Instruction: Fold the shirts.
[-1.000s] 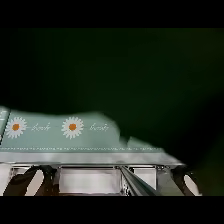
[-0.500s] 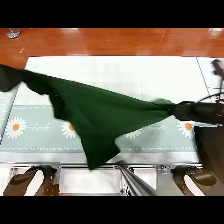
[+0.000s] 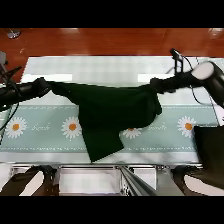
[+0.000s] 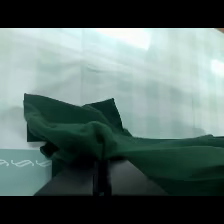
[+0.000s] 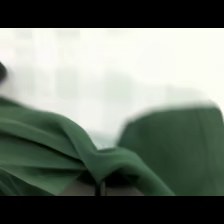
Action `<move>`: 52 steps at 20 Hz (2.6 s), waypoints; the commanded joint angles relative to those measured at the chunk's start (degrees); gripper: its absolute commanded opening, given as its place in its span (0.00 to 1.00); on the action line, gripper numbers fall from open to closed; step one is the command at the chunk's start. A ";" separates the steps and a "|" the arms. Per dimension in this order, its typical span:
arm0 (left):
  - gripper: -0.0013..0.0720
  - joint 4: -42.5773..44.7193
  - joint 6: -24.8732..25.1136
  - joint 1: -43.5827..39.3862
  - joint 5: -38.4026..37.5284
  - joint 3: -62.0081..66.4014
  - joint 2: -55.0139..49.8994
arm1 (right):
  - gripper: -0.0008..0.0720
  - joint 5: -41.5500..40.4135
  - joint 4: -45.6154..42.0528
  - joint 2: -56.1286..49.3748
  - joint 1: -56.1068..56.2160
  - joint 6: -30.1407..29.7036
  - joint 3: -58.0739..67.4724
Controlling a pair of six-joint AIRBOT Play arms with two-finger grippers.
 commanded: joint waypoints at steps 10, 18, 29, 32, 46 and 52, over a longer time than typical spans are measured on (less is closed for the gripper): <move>0.97 5.95 -1.33 5.57 -17.73 1.70 -4.87 | 0.88 20.39 -5.05 -12.22 -15.06 0.50 21.62; 0.97 2.82 -0.61 4.42 -25.88 -18.47 -1.05 | 0.88 1.44 12.35 20.22 -29.07 -11.89 -28.13; 0.97 -22.97 9.03 -16.13 14.10 -28.33 -2.71 | 0.88 7.89 18.82 27.82 -29.00 -14.03 -38.03; 0.97 -23.37 9.11 -19.47 16.59 -26.60 -6.80 | 0.88 8.37 18.67 27.82 -29.00 -14.08 -38.05; 0.05 -22.71 13.05 -24.02 9.99 -13.00 -14.03 | 0.88 -0.26 11.61 21.46 -17.20 -8.02 -37.33; 0.05 -22.71 13.07 -24.02 7.45 -12.81 -14.03 | 0.88 -0.15 8.96 3.15 -14.01 -4.94 -24.74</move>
